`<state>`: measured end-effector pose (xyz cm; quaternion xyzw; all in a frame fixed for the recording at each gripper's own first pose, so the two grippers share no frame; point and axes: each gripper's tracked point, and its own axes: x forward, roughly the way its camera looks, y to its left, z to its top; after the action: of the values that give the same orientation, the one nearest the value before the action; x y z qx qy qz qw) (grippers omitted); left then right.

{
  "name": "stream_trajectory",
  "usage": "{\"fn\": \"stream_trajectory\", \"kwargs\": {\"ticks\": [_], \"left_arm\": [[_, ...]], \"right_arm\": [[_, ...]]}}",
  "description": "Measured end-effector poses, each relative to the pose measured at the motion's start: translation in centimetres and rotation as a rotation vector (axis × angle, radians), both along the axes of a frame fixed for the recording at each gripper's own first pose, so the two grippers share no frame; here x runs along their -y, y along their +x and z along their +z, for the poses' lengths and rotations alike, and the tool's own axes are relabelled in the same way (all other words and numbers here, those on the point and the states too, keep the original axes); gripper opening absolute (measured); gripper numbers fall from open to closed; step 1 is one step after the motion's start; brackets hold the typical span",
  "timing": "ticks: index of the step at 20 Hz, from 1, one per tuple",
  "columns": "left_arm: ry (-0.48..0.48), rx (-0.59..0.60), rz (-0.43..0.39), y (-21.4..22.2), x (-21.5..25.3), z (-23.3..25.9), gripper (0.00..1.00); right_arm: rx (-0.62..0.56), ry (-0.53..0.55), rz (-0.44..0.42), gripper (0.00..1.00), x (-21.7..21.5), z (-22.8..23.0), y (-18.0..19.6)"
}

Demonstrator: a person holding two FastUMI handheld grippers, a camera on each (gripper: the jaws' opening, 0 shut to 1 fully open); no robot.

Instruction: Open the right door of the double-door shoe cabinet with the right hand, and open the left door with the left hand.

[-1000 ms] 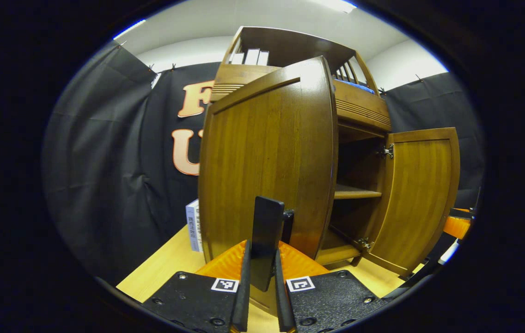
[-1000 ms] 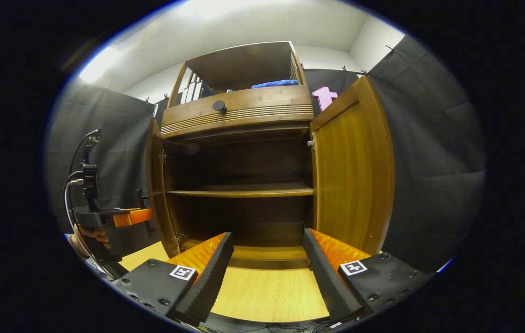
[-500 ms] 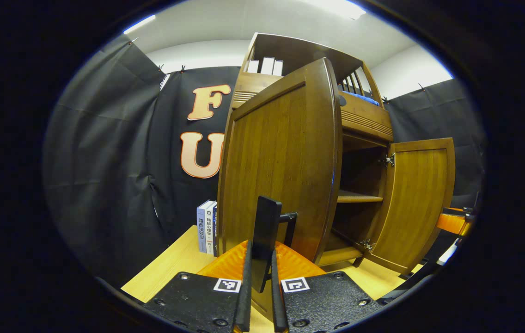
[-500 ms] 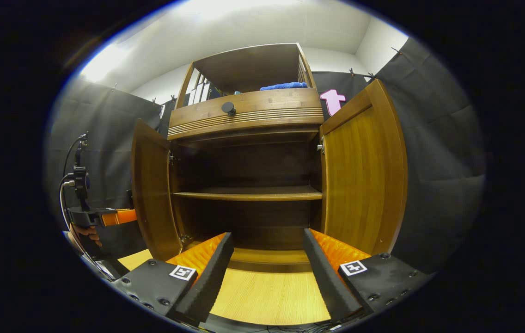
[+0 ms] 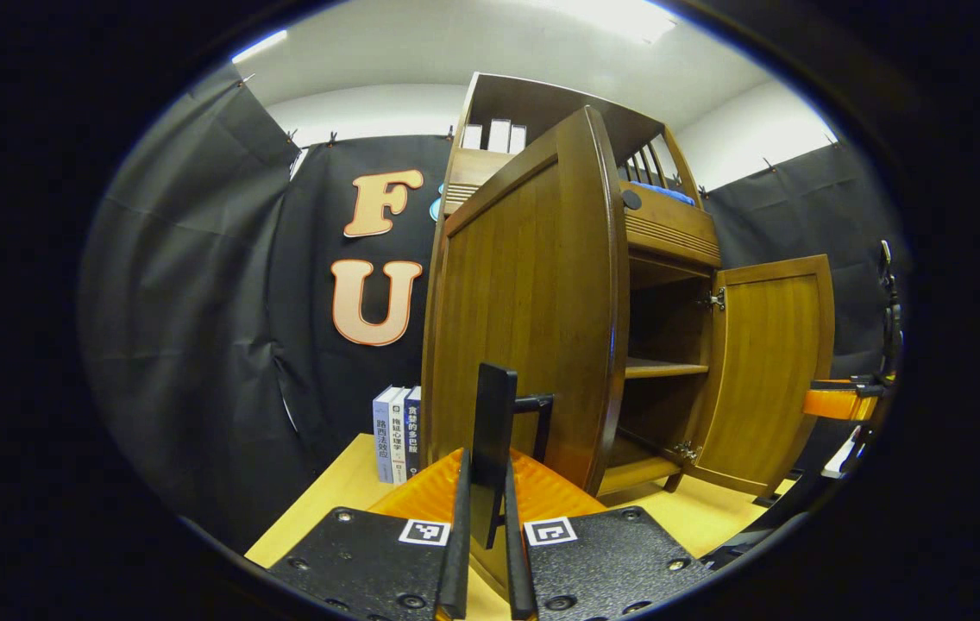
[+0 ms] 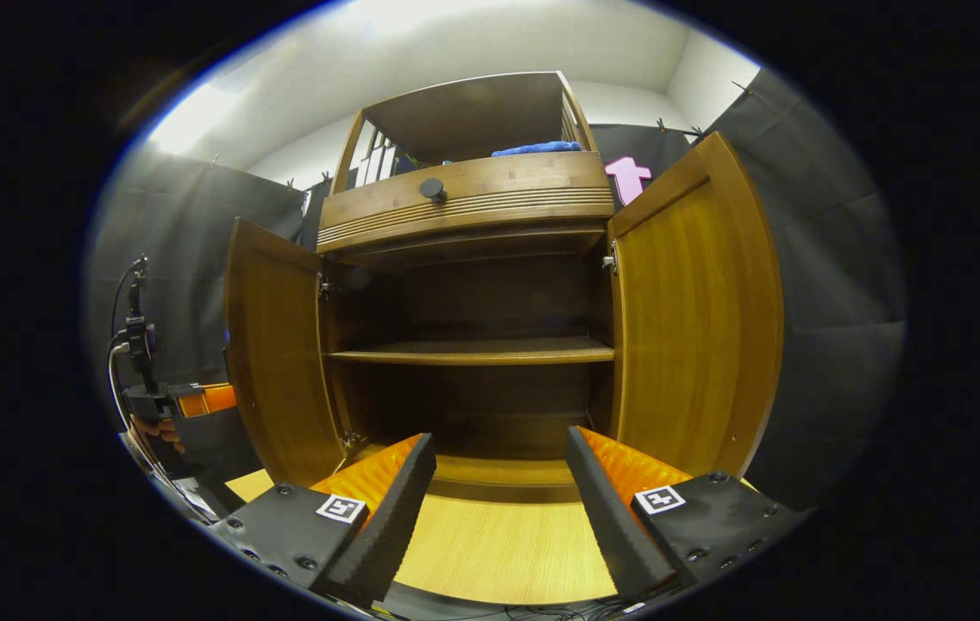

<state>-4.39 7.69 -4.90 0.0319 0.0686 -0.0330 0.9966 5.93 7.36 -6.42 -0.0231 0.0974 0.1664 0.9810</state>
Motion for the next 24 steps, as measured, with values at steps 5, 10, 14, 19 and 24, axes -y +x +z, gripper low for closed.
{"fn": "stream_trajectory", "kwargs": {"ticks": [5,10,14,19,24], "left_arm": [[0.019,-0.031,0.059,0.4,-5.0,-0.9,0.21],[-0.021,-0.020,0.020,0.2,-5.0,-1.3,0.18],[-0.031,-0.044,-0.037,-0.6,-4.7,-1.6,0.17],[-0.010,-0.040,0.060,-6.1,-6.1,-0.7,0.16],[-0.001,-0.002,0.066,-9.2,-0.6,2.3,0.09]], "right_arm": [[-0.008,0.005,0.010,0.98,-0.2,-0.2,0.1],[-0.021,0.002,0.017,0.98,-0.3,-0.4,0.2],[-0.022,-0.009,0.029,0.98,-0.3,-0.3,-0.1],[0.007,-0.004,0.054,0.98,0.2,0.0,0.9],[0.052,0.023,0.070,0.98,1.6,2.1,2.1]]}}
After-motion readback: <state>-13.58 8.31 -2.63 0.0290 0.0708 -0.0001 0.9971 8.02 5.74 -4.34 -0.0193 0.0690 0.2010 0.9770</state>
